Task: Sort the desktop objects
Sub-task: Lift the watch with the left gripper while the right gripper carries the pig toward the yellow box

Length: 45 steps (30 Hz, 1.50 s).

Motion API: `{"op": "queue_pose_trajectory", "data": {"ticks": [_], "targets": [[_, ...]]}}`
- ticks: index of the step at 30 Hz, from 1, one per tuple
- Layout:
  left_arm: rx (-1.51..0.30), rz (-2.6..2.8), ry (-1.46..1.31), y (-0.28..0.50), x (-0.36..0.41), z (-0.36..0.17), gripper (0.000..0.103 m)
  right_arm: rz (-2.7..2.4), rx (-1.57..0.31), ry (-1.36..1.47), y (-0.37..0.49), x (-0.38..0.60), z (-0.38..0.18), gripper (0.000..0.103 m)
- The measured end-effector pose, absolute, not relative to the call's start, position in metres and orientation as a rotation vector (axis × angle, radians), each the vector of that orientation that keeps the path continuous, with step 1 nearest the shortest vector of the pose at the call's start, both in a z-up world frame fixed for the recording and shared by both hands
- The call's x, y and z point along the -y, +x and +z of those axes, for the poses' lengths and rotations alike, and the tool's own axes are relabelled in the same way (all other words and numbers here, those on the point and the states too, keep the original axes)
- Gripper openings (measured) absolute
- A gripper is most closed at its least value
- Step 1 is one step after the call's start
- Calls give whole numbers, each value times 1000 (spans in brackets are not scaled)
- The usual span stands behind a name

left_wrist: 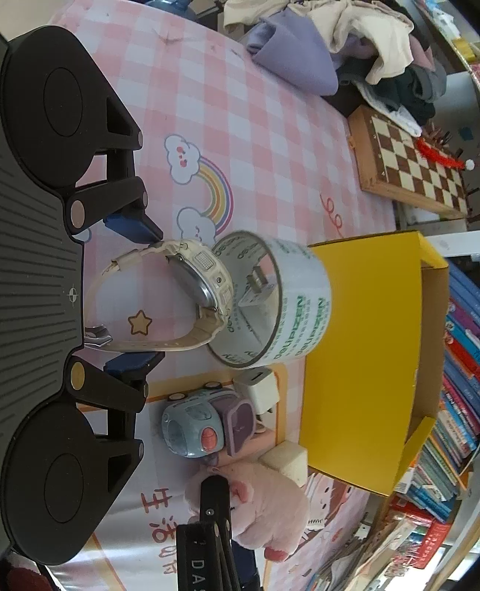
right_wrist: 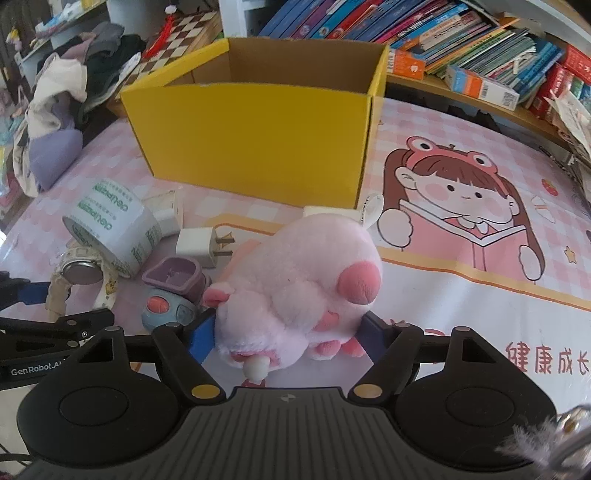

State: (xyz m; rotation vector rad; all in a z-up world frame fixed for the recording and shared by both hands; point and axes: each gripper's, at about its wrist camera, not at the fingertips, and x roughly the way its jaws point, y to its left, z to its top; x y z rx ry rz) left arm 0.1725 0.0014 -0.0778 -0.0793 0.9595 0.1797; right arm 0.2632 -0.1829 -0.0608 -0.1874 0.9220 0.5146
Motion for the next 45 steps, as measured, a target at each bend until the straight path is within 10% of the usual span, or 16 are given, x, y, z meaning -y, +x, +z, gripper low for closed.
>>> {"op": "queue_pose_trajectory", "data": {"ticks": [45], "targets": [[-720, 6, 6, 45, -37, -22, 60, 408, -769, -127, 93, 150, -18, 76]]}}
